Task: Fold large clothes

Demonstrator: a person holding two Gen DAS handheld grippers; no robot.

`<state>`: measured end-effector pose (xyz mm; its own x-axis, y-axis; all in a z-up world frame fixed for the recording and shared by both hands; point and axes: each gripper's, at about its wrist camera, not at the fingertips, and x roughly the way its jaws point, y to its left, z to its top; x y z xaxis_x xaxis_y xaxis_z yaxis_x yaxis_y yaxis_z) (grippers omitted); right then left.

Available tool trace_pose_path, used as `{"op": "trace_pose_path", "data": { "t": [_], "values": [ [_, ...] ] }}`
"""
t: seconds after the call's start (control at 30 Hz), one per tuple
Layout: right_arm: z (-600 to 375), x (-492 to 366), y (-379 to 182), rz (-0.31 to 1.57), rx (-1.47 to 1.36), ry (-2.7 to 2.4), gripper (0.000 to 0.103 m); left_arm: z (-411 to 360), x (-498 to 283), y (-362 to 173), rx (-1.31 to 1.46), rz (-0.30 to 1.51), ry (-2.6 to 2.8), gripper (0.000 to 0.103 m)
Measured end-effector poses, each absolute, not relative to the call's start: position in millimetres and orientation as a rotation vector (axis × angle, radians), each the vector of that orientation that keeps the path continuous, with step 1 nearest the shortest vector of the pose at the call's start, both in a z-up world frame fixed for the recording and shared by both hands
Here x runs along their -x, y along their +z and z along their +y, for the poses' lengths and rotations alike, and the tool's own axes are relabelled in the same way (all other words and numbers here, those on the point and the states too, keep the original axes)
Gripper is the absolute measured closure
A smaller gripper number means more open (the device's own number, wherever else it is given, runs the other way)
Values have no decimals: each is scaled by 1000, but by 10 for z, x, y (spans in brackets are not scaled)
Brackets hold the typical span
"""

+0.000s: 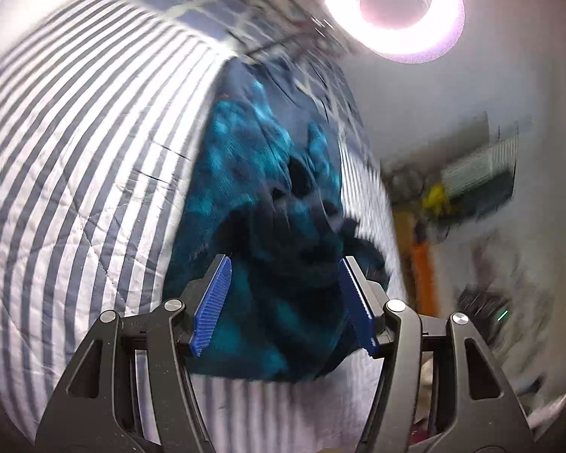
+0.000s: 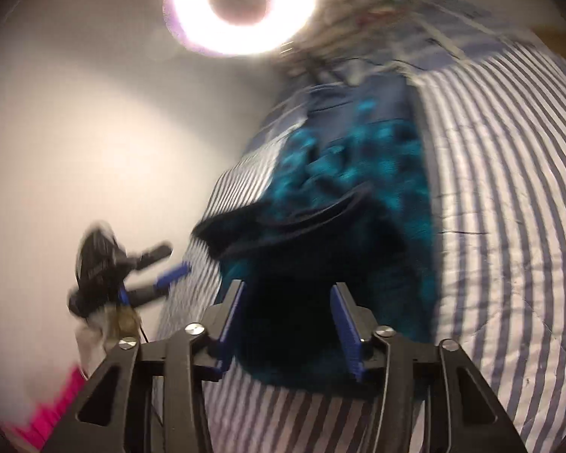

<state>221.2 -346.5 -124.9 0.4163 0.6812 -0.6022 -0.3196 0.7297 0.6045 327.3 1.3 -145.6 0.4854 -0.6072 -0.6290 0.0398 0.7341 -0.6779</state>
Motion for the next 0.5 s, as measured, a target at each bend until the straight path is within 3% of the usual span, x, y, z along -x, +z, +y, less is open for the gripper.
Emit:
{"op": "trace_pose_path", "data": {
  "t": [0.13,0.5],
  "values": [
    [-3016,-2153,-1282,956,-246,700,61,-326,-3274,-1545,517,1010,-461,47],
    [-2924,-2780,-1808,1058,-151,452,57,-661,-3916,-2154,433,1087,-302,47]
  ]
}}
